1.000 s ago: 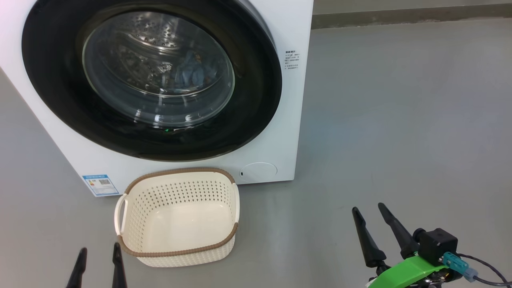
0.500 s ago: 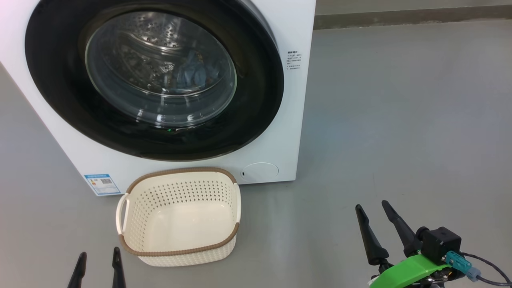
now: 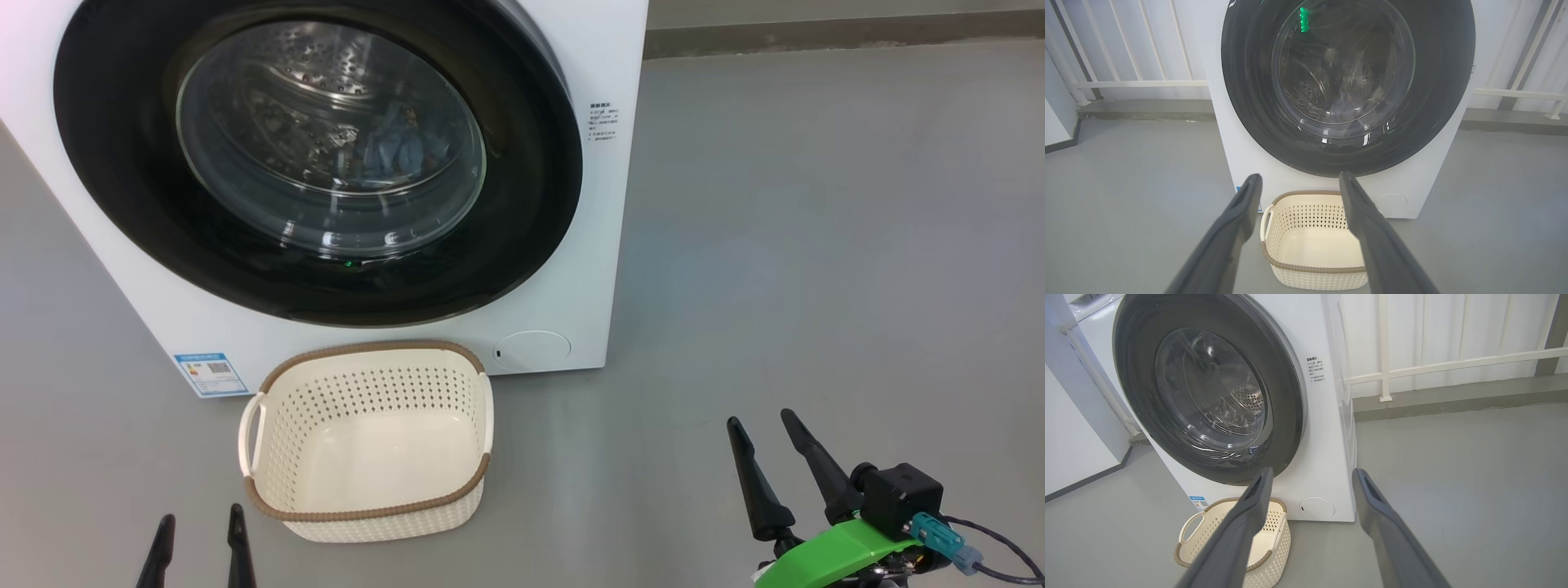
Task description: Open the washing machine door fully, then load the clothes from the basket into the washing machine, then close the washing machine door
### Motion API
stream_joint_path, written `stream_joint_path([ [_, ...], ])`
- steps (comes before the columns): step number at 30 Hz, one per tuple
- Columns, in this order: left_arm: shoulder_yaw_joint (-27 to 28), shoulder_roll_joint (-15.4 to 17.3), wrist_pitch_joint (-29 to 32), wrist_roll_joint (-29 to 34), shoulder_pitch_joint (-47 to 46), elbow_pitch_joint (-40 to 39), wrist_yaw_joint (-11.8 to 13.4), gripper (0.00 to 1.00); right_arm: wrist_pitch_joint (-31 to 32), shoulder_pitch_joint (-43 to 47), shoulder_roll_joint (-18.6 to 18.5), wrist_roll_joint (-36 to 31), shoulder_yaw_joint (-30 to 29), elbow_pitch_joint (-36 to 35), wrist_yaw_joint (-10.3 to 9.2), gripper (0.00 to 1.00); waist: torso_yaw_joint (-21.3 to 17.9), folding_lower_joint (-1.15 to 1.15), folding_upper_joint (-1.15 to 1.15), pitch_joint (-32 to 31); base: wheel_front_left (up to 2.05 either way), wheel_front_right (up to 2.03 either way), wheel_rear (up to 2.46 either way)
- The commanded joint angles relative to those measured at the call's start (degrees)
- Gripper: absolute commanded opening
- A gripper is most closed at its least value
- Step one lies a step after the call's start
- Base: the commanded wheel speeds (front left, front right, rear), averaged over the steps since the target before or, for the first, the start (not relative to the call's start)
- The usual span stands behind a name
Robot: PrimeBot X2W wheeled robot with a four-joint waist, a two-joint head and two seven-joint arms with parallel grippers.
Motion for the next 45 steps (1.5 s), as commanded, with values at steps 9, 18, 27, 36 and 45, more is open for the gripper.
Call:
stream_joint_path([
  [9,-0.3,-0.6,0.6,-1.5,-0.2,2.8,-0.3,0.00,0.4,0.6,0.0,1.5,0.3,2.4,0.00,0.00,0.0,0.01,0.00,-0.1,0.00,0.00,0.00],
  [18,-0.1,-0.5,2.0,-6.9,-1.0,3.2,-0.9,0.00,1.6,0.6,-0.1,6.5,-0.3,2.1,-0.02,0.00,0.0,0.02,0.00,-0.1,0.00,0.00,0.00],
  [27,0.1,-0.4,3.4,-12.9,-2.1,3.7,-1.6,0.00,3.1,0.3,-0.2,12.1,-0.9,1.8,-0.04,0.00,0.1,0.00,0.00,0.1,0.00,0.00,0.00],
  [36,0.4,-0.3,4.9,-18.9,-3.2,4.3,-2.3,0.00,4.5,0.1,-0.2,17.7,-1.7,1.6,-0.07,0.00,0.1,0.00,0.00,0.1,0.00,0.00,0.00],
  [45,0.7,-0.2,6.4,-24.9,-4.4,4.9,-3.0,0.00,6.0,0.0,-0.2,23.2,-2.4,1.3,-0.09,0.00,0.1,0.00,0.00,0.2,0.00,0.00,0.00],
])
